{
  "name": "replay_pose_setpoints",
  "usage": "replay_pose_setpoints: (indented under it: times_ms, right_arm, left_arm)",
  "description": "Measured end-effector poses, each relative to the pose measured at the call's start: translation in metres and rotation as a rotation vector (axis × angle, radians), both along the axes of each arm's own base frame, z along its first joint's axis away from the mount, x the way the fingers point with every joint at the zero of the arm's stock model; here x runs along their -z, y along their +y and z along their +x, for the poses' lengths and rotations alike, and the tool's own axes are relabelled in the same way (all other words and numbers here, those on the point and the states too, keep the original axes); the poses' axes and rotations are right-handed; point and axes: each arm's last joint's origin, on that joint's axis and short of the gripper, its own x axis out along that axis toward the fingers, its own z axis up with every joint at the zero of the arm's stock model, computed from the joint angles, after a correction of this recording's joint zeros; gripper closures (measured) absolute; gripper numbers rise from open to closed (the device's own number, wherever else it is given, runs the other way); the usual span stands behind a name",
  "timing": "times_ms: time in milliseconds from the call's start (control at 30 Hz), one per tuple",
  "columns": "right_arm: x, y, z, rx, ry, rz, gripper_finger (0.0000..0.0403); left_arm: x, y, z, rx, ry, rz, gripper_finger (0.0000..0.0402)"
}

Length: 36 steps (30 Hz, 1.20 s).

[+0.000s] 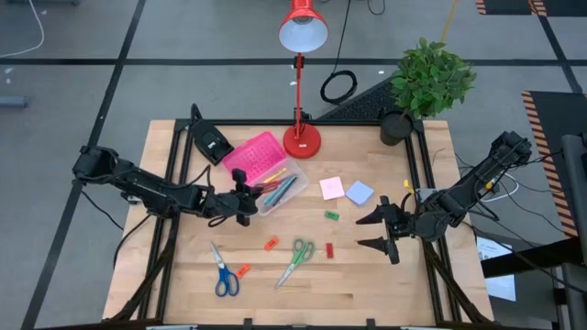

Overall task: Pack school essentials
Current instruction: Put the red scissors into the pink supply box, then put the green scissors into the pink supply box

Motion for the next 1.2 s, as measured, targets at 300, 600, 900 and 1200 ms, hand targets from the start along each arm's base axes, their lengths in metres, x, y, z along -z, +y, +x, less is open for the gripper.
replay_pose_setpoints:
  times_ms: [300,600,900,1200]
  right_arm:
    - [0.0,0.0,0.0,0.0,0.0,0.0,0.0122]
    - [0.0,0.0,0.0,0.0,0.0,0.0,0.0122]
    - [0.0,0.0,0.0,0.0,0.0,0.0,0.0122]
    - [0.0001,0.0001,0.0001,0.0,0.001,0.0,0.0122]
  left_arm:
    - [0.0036,-0.0004,-0.0021,-0.009,0.017,-0.065,0.0293]
    - [0.0043,-0.0017,-0.002,0.019,0.019,-0.105,0.0245]
    - [0.004,-0.0016,-0.0018,-0.002,0.001,-0.137,0.0272]
    - [-0.0044,-0.003,0.004,-0.017,-0.129,-0.202,0.0294]
